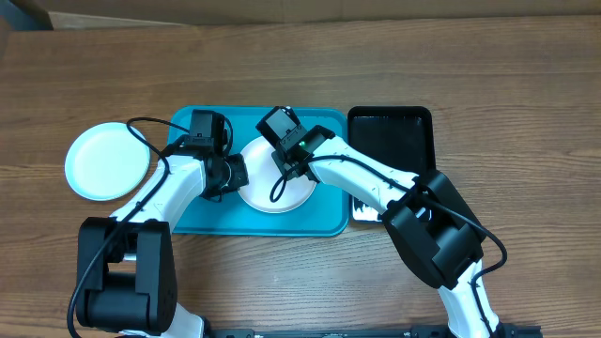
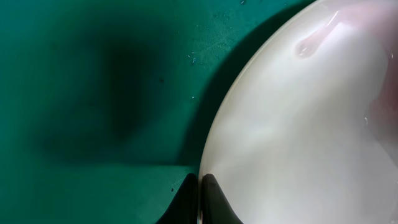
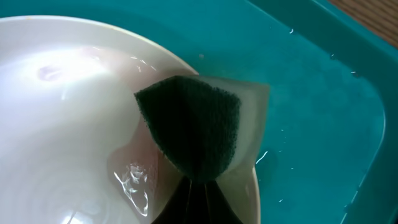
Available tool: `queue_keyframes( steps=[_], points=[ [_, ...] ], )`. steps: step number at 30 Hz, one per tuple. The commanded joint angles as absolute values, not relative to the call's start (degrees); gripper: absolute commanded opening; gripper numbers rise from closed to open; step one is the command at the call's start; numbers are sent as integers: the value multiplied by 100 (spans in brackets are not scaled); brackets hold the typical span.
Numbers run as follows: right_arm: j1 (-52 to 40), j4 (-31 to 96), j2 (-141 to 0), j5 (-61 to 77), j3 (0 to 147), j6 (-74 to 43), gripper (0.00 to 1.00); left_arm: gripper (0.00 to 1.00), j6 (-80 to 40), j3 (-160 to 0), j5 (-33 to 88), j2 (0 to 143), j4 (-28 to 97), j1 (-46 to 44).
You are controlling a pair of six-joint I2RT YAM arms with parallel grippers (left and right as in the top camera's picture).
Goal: Clean dirty plates on tray and stack at the side
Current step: 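Wipe the stained white plate with the sponge in the right gripper, then carry the sponge back into the black tray with the right gripper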
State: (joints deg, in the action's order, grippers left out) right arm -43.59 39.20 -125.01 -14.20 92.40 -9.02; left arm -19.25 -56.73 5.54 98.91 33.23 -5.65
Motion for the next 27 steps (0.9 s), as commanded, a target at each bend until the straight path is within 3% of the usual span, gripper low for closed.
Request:
queue_keyframes(
  steps=[1, 13, 22, 27],
  points=[
    [-4344, 4038, -12838, -467, 9223, -1024, 4, 4, -1817, -5625, 582, 9977, 3376, -604],
    [-4274, 4073, -12820, 2025, 9255, -1022, 4, 4, -1817, -5625, 582, 9977, 3365, -604],
    [-3284, 4574, -11893, 3277, 10088, -954, 4, 4, -1817, -5625, 578, 9977, 3365, -604],
    [-2606, 5376, -11150, 3267, 10189, -768, 4, 4, -1817, -5625, 578, 9977, 3369, -604]
  ],
)
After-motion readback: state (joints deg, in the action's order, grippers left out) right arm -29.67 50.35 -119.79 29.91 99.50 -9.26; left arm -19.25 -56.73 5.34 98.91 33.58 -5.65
